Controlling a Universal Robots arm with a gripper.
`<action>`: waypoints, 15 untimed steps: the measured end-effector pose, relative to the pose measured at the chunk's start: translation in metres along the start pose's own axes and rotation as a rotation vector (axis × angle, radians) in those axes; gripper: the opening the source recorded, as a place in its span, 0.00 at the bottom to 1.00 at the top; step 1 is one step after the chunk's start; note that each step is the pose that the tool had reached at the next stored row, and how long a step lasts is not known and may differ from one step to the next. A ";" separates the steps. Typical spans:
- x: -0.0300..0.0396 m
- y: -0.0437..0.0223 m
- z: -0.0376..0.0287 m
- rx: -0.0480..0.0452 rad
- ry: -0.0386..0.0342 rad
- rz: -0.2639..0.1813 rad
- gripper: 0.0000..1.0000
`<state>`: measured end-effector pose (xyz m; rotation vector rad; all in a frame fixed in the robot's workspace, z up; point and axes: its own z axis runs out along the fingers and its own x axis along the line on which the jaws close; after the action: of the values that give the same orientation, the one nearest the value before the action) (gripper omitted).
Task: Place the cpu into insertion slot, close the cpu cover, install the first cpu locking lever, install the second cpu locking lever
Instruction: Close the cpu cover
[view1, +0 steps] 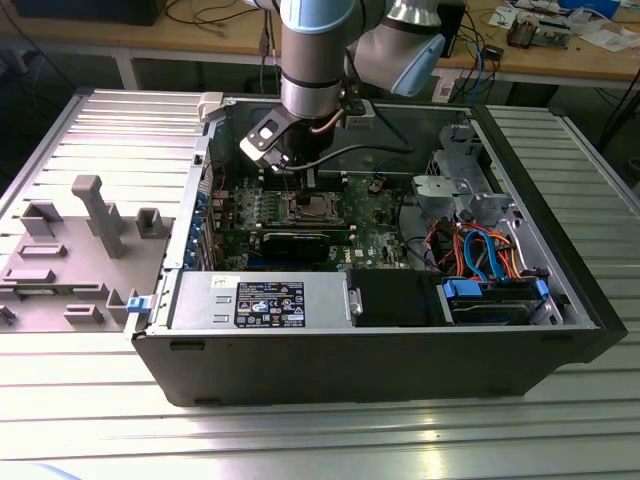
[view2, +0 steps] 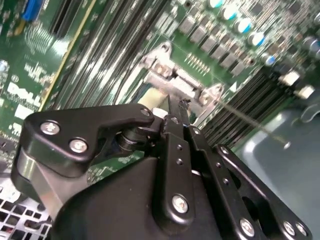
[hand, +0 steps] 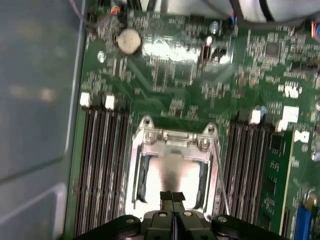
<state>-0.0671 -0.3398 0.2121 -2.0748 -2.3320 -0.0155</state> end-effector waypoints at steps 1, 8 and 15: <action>0.0002 -0.0016 0.0006 -0.0001 -0.0001 0.000 0.11; 0.0005 -0.0058 0.0047 -0.0006 0.0030 0.014 0.11; 0.0005 -0.0061 0.0078 -0.0005 0.0037 0.014 0.11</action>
<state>-0.0733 -0.3399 0.2044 -2.0891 -2.3157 -0.0196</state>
